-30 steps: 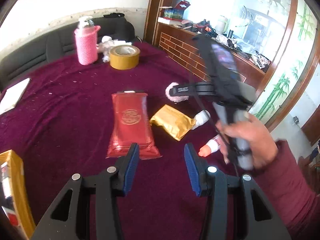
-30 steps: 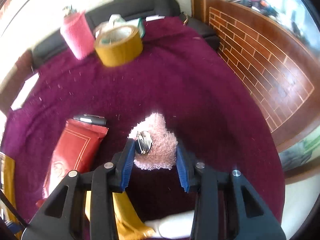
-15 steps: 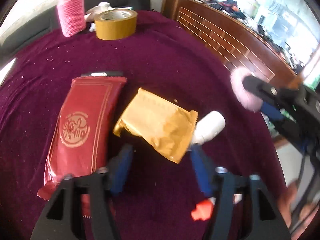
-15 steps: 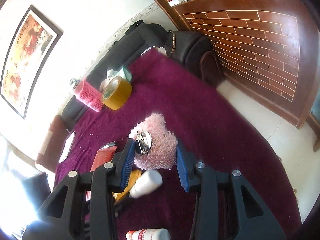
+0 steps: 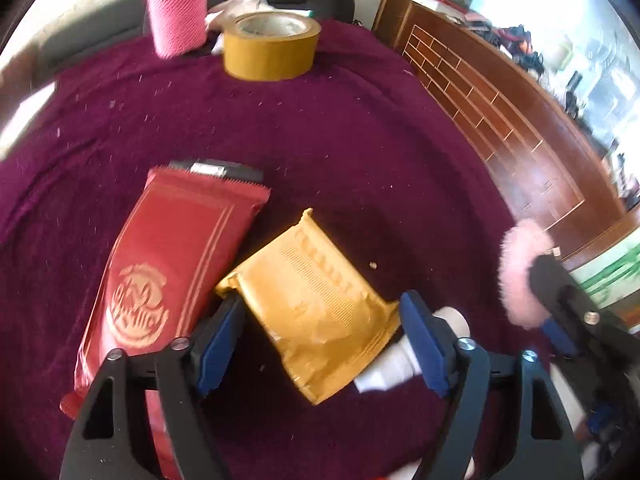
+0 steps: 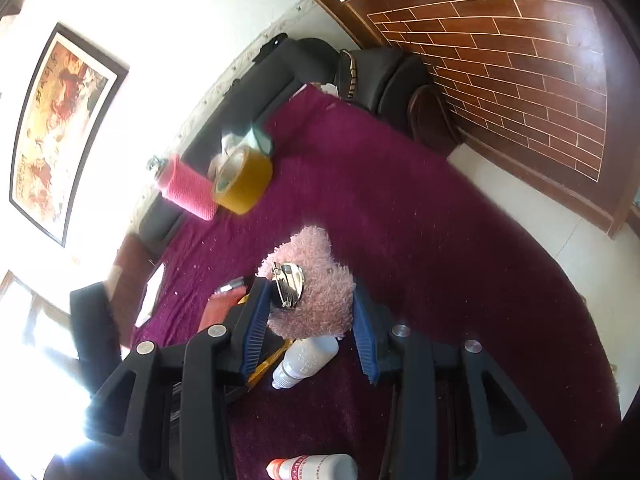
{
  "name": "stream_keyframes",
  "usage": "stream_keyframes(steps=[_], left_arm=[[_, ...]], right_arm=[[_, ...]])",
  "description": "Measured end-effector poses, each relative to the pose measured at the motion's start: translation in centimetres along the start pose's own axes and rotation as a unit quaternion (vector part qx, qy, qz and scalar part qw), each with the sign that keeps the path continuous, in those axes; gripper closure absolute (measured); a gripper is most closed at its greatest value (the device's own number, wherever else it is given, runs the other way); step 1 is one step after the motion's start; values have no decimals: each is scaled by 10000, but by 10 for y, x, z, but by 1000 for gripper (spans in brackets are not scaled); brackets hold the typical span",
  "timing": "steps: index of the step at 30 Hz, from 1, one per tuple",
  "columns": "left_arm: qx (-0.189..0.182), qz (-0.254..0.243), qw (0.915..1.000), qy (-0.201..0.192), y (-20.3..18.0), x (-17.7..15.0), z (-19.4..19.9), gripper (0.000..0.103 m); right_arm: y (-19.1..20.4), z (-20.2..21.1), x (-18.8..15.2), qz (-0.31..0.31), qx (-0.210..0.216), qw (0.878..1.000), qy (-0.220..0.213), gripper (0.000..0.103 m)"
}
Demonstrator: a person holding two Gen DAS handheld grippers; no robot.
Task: Organize objects
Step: 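Grasp the yellow packet with the left tool while the right tool grasps the pink plush toy, then carry the yellow packet and pink plush toy into the tray and open both tools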
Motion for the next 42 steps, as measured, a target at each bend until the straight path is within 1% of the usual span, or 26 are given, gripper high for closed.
stream_keyframes(steps=[2,3,4,5,6,7,8,10,13,15,17,19,22,23,24,26,29,31,33,35,36,38,39,40,41,42], left_arm=[[392,-383,9985,-90,-7,0,-6,28],[514,-527,9972,-142,-9,1,-8,28],[514,-626,9965,-209,-10,1,-8,29],[466,-666,9963,-263,-8,2,-8,37],[416,-742,9959,-321,-7,2,-6,54],[361,-797,9956,-323,-4,3,-4,56],[313,-751,9962,-311,0,2,0,59],[122,-596,9972,-442,9,1,11,60],[-263,-423,9962,-709,23,-8,42,60],[-398,-370,9944,-911,33,-17,68,60],[-472,-320,9913,-1183,48,-33,100,60],[-530,-175,9886,-1402,70,-57,134,60],[-452,114,9851,-1655,112,-96,176,60],[-447,229,9844,-1684,126,-109,187,60],[-396,348,9836,-1727,141,-123,198,60],[-84,488,9818,-1836,173,-152,221,60],[437,739,9772,-1943,227,-197,250,60],[756,909,9729,-1985,261,-222,262,59],[1101,1040,9682,-1991,289,-247,271,59],[1334,1198,9637,-1980,315,-274,277,59],[1411,1278,9629,-1912,327,-287,276,59],[1477,1469,9606,-1841,346,-309,274,59],[1479,1595,9589,-1820,355,-319,271,59],[1455,1726,9573,-1805,363,-328,269,59],[1408,1844,9561,-1790,371,-336,267,59],[1369,1922,9555,-1769,376,-341,264,59]], right_arm=[[-2,0,1,-40,-9,10000,-25,66],[-3,0,2,-69,-19,10000,-29,66],[-4,-1,1,-102,-7,9999,-20,66],[-5,1,2,-119,6,9999,-14,66],[-5,0,2,-118,-5,9999,-12,66],[-7,0,2,-107,-19,9999,-8,66],[-6,0,3,-100,-28,9999,0,66],[-6,-2,1,-68,-52,10000,16,66],[-4,-4,1,-4,-71,10000,31,66],[-1,-4,-1,95,-98,9999,10,66],[0,-7,-4,165,-159,9997,33,66],[1,-10,-6,198,-131,9997,112,66],[8,-11,-11,353,-58,9992,166,66],[10,-12,-13,419,-62,9989,178,66],[14,-13,-17,486,-23,9986,228,66],[22,-15,-25,543,64,9980,312,66],[45,-13,-52,719,104,9960,522,66],[70,-7,-82,924,268,9925,758,66],[105,1,-117,1261,448,9865,947,66],[135,8,-148,1555,702,9783,1176,66],[156,12,-171,1745,874,9720,1310,66],[185,15,-208,2016,1090,9610,1548,65],[201,14,-234,2153,1215,9530,1751,65],[210,13,-252,2237,1290,9471,1904,65],[223,9,-279,2366,1368,9377,2145,65],[230,6,-299,2470,1393,9305,2319,65]])
Point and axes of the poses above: each gripper's, at about its wrist camera, not at the fingertips, and z roughly against the way its jaws point, y to its left, x to its top, the point moved 5 cm from there along -z, roughly the way its jaws point, and after that the axes turned 10 degrees about -z, right-handed, at the moved point
